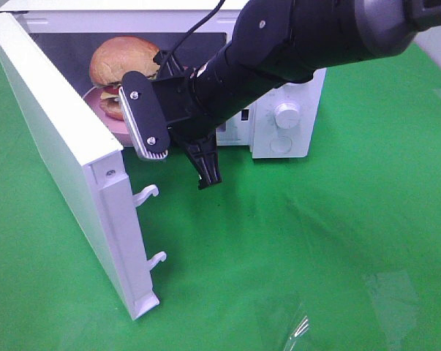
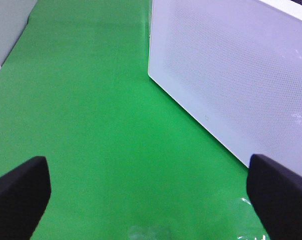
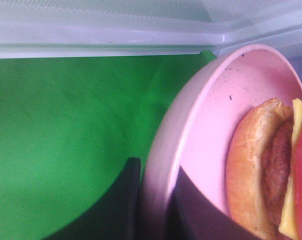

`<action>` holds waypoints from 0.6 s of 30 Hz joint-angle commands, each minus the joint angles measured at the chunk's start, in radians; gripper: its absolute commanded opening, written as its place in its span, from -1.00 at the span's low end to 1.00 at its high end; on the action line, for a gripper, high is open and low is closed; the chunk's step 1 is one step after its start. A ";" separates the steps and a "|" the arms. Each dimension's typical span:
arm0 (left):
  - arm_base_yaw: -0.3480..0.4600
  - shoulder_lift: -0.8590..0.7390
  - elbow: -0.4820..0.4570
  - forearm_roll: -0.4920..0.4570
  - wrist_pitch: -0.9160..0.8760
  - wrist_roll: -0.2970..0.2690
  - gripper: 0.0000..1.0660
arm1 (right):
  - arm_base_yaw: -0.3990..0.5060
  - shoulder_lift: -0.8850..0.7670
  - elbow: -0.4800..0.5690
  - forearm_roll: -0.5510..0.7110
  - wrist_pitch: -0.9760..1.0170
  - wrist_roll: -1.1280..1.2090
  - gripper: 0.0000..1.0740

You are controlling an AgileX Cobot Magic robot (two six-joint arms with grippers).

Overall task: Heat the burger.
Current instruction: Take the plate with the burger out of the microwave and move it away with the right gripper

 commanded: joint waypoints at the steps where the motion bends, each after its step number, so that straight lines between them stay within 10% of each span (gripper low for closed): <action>1: 0.004 -0.004 0.002 -0.004 -0.005 -0.002 0.85 | -0.009 -0.027 -0.031 0.004 -0.016 -0.003 -1.00; 18: 0.004 -0.004 0.002 -0.003 -0.005 -0.002 0.85 | -0.067 -0.085 -0.061 -0.041 0.129 0.000 -1.00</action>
